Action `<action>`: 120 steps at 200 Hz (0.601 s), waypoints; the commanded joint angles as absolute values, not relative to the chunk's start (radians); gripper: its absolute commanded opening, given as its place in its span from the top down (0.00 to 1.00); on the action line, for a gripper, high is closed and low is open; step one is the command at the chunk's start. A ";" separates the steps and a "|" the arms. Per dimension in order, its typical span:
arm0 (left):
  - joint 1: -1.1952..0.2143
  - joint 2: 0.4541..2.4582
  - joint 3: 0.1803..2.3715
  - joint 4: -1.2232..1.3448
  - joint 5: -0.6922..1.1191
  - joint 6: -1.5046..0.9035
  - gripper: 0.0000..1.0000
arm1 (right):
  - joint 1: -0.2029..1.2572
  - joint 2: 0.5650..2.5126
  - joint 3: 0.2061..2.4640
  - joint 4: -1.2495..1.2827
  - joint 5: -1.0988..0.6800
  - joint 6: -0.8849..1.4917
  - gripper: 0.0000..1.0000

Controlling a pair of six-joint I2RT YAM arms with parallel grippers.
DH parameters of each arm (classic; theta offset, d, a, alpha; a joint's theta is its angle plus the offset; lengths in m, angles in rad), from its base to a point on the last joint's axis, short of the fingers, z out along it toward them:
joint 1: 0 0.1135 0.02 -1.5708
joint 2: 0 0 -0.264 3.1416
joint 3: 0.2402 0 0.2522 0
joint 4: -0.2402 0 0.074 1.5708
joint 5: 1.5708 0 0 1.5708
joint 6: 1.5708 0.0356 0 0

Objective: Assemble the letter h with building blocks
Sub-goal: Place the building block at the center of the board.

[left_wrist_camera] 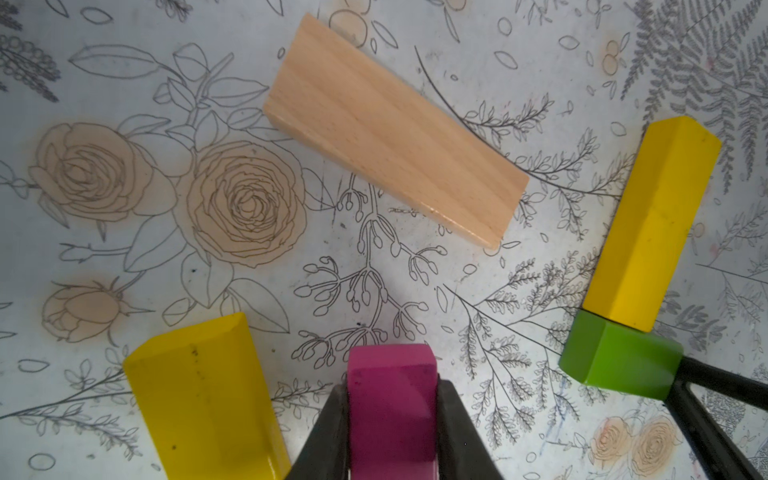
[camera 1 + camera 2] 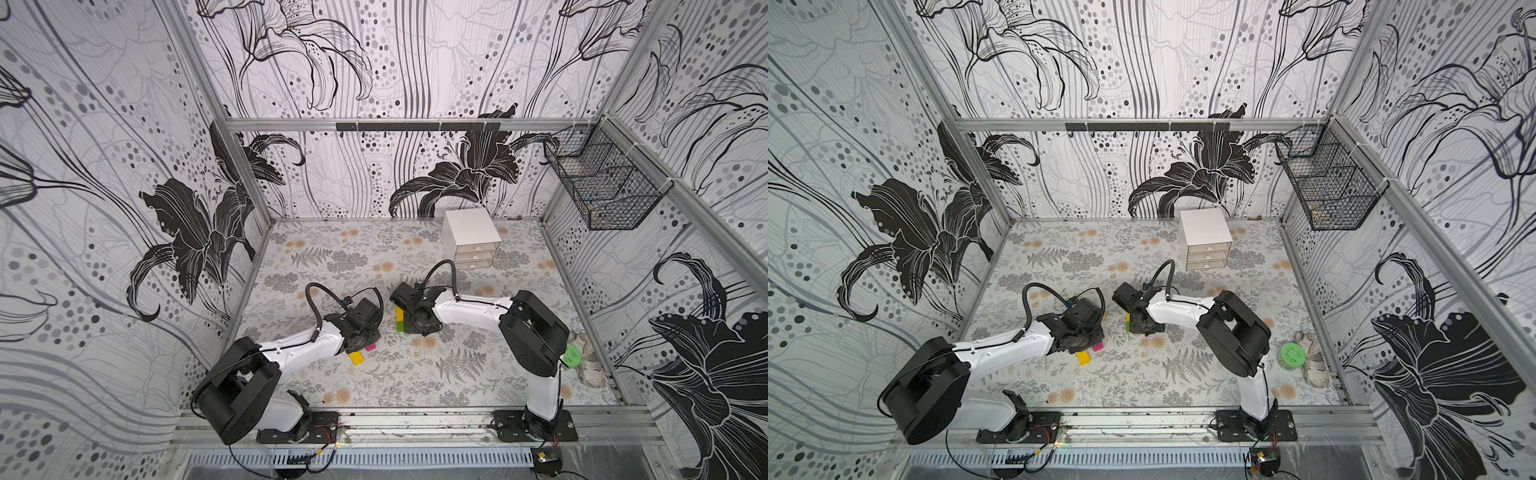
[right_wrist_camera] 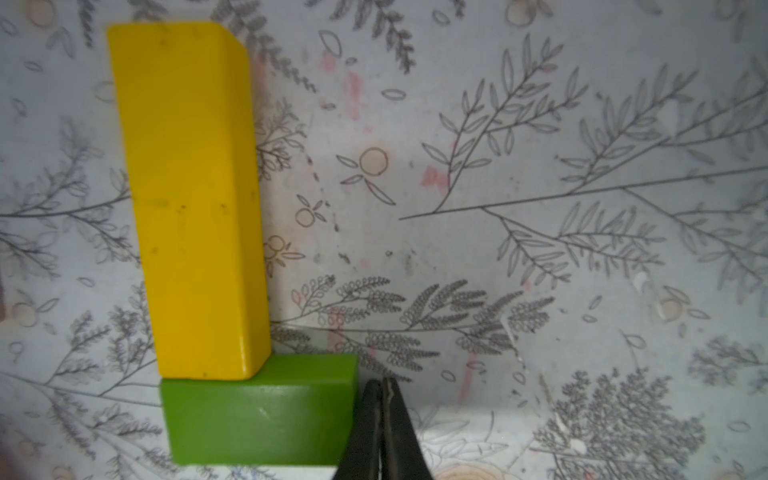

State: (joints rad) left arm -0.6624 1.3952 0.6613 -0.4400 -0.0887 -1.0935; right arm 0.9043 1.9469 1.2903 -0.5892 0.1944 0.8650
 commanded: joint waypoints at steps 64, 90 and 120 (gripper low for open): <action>-0.672 1.440 0.665 -0.399 -0.071 -1.104 1.00 | 0.901 1.904 1.270 -0.589 0.208 0.847 0.91; -0.689 1.458 0.679 -0.397 -0.067 -1.107 1.00 | 0.902 1.816 1.243 -0.617 0.244 0.846 0.69; -0.732 1.492 0.716 -0.395 -0.056 -1.109 1.00 | 0.902 1.691 1.178 -0.643 0.288 0.860 0.46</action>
State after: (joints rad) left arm -0.6983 1.4563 0.6792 -0.4084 -0.0795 -1.0950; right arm 0.9047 1.8061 1.2243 -0.5945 0.2260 0.8459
